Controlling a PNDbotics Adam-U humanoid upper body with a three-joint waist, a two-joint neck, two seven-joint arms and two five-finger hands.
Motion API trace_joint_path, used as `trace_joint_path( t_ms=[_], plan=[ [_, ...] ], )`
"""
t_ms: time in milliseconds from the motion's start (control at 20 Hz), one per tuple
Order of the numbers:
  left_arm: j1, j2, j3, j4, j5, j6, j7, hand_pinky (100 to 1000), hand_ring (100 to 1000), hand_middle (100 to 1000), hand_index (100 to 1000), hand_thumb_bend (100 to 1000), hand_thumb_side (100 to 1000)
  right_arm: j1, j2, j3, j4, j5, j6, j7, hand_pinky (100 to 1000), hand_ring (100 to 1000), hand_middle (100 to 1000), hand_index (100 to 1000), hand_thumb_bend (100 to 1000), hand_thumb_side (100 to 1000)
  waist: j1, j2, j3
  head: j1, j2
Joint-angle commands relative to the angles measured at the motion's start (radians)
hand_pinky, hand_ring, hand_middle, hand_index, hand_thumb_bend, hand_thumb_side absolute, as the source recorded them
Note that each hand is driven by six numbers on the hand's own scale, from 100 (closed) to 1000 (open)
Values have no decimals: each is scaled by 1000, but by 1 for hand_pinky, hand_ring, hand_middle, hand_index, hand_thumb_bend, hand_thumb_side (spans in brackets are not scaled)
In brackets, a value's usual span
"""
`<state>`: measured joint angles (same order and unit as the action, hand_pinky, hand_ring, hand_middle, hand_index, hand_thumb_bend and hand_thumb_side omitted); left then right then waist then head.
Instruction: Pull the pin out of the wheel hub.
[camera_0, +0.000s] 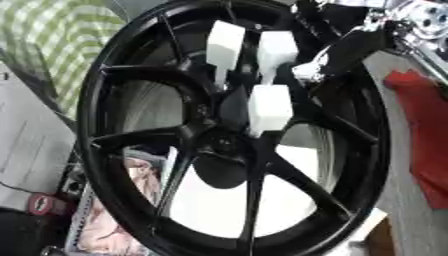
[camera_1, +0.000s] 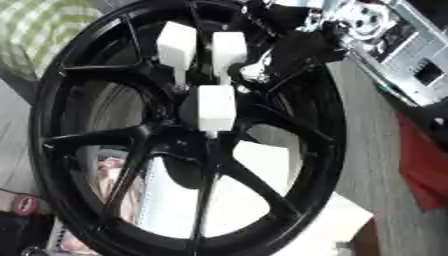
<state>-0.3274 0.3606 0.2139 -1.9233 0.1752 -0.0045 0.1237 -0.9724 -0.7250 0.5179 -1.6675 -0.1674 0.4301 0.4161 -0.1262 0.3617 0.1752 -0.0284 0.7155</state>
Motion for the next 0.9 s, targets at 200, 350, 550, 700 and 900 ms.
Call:
trace_joint_path(
  t_ms=[200,350,550,700,900],
  plan=[
    [-9,11,10,-20,3,2,-3,746,693,688,809,100,895,-21,-11,-15,-22,-43,5,-20,865,785,511,636,255,100,8,-17,0,-1,-6],
    [-9,11,11,-20,2,3,-4,747,694,689,810,100,895,-22,-11,-17,-29,-55,8,-25,864,781,503,629,255,100,8,-17,0,-1,-8],
    [-8,11,11,-20,1,4,-6,749,694,690,811,100,897,-25,-10,-19,-39,-67,14,-33,861,772,478,609,258,100,8,-19,-2,-2,-10],
    [-7,11,12,-20,1,5,-7,750,693,691,812,100,898,-28,-8,-20,-45,-75,21,-39,860,768,461,594,263,100,8,-20,-2,-2,-10],
    [-7,12,13,-20,0,6,-8,751,693,692,813,100,897,-33,-7,-26,-61,-86,28,-47,861,764,451,586,283,100,9,-22,-4,-3,-11]
  ],
)
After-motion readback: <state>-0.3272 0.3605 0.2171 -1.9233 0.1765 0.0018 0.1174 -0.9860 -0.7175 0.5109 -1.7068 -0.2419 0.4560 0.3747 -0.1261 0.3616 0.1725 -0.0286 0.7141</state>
